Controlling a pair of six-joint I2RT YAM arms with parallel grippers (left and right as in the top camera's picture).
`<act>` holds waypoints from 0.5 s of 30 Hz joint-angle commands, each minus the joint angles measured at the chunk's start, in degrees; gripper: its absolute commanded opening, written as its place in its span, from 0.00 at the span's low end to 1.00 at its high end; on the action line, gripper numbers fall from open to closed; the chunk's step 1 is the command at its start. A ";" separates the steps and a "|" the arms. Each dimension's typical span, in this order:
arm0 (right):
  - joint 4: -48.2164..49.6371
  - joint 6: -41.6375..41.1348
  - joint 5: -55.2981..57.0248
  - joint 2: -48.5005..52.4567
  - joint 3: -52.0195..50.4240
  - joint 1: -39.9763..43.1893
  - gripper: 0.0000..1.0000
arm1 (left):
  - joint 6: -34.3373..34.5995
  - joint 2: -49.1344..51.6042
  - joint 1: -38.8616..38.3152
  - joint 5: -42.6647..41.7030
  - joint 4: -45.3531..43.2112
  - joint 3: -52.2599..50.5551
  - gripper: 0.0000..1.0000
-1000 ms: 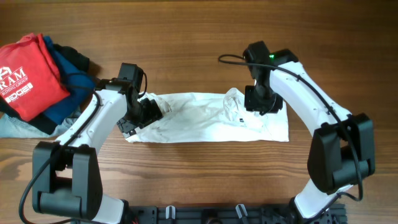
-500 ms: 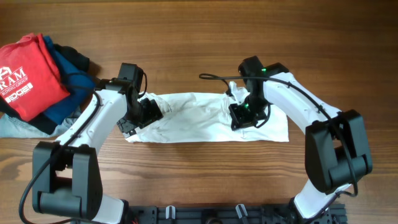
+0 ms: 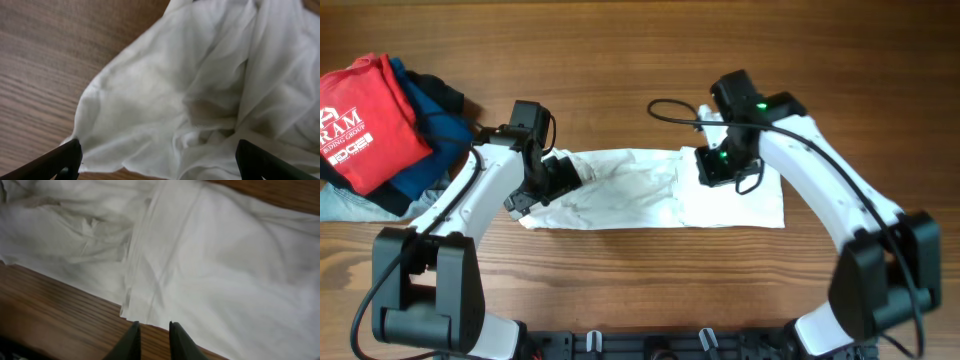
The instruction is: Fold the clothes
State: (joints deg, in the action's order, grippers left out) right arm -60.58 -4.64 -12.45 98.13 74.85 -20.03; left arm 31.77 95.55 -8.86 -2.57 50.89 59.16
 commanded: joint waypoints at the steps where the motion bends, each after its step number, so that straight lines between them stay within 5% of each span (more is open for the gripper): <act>1: 0.13 -4.50 5.62 -3.21 1.40 1.27 0.41 | -8.57 -0.81 0.24 2.14 -3.69 0.63 1.00; 9: 0.09 -4.52 5.62 -3.08 1.36 1.36 0.50 | -21.20 3.58 0.26 0.26 -8.28 0.59 1.00; 15: 0.04 -4.55 5.62 -3.08 1.31 1.36 0.50 | -21.97 9.29 0.24 -1.38 -8.52 0.48 1.00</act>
State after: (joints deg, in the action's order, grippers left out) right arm -60.58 -8.38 -7.62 95.31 75.26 -18.81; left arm 11.53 101.62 -8.86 -1.63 42.50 59.18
